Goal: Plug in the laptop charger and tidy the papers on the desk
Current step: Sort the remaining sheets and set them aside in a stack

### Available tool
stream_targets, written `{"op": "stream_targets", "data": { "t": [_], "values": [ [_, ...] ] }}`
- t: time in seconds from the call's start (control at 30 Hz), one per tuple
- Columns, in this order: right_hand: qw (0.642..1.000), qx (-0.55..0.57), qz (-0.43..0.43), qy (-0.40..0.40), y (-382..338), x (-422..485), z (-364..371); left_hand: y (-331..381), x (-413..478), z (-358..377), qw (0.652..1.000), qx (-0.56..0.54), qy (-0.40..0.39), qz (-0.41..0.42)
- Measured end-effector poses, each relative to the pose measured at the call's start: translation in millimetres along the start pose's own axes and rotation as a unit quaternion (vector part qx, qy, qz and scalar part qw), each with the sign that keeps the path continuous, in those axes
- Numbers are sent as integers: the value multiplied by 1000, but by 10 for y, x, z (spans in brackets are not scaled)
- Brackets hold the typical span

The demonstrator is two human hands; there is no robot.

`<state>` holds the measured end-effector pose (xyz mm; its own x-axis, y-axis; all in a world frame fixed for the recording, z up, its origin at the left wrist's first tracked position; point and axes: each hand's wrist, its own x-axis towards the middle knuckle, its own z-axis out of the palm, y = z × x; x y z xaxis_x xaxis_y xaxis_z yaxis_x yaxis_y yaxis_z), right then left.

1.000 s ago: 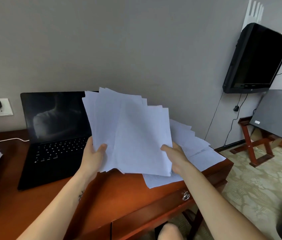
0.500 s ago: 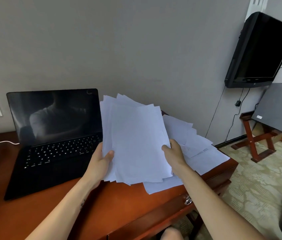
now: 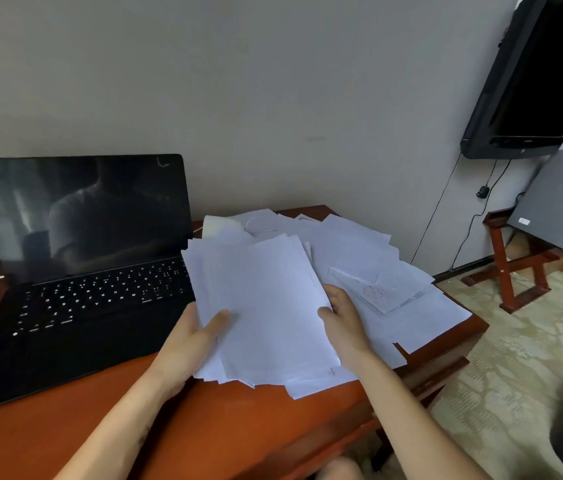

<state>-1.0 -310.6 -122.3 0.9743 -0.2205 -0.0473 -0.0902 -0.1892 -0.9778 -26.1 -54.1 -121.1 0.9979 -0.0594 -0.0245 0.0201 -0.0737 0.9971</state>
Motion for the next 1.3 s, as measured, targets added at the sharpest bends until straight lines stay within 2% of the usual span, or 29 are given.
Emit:
{"op": "stream_targets", "data": {
  "t": [0.1,0.27,0.43,0.5,0.6,0.77,0.93,1.03,1.17,1.3],
  "values": [
    [1000,17,15,-14,7,-2,-43,-16,61,-35,999,34,-32,-13],
    [998,53,22,-12,45,21,-41,-92,128,-24,995,81,-6,-54],
    [993,100,58,-23,-22,6,-87,-49,65,48,992,110,49,28],
    [986,154,65,-22,-53,52,-166,0,75,45,992,96,66,51],
    [983,180,14,31,-30,198,-377,87,173,89,990,73,84,83],
    [993,6,-56,99,84,546,-724,147,447,294,987,61,106,100],
    [969,-199,-69,130,128,1024,-946,125,679,502,983,54,128,119],
    [931,-326,21,161,132,1320,-973,74,778,564,982,72,124,126],
    [878,-415,120,207,95,1565,-861,50,768,593,981,95,107,135],
    [838,-481,183,183,7,1788,-838,37,770,617,980,90,113,137]
  ]
}}
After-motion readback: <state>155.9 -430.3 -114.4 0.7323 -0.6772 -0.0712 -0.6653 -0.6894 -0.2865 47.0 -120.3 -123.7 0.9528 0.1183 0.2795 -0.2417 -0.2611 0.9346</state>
